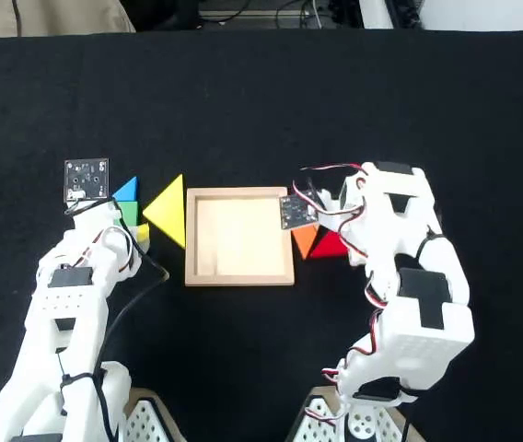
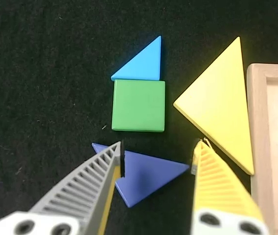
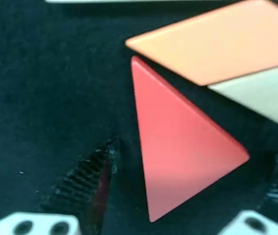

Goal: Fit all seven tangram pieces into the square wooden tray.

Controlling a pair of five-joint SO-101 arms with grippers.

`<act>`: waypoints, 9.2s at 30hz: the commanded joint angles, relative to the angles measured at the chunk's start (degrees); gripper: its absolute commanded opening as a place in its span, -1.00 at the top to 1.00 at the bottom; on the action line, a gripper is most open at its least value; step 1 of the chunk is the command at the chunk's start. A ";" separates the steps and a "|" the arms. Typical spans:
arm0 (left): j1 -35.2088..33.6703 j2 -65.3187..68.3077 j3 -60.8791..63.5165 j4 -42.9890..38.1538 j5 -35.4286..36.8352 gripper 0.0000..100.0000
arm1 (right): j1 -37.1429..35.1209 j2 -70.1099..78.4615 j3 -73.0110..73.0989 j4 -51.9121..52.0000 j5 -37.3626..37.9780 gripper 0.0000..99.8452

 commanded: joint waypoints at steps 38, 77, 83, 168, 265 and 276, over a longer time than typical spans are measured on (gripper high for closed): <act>1.01 -0.79 -0.92 -1.23 -0.18 0.52 | -2.55 2.95 -7.87 2.99 -1.05 0.32; 1.01 -0.70 -0.92 -1.32 -0.26 0.52 | -2.73 -2.86 -11.12 16.26 2.73 0.30; 1.01 -0.70 -0.84 -1.32 -0.26 0.52 | -9.76 -5.67 -5.76 13.71 3.43 0.19; 1.10 -0.70 0.57 -4.40 -0.26 0.52 | -10.99 -2.33 2.59 2.02 1.67 0.66; 1.19 -0.70 0.66 -4.40 0.09 0.52 | -33.58 0.66 -11.38 -2.90 -38.77 0.98; 1.19 -0.70 0.66 -4.40 0.09 0.52 | -37.98 0.13 -7.78 -2.46 -38.68 0.98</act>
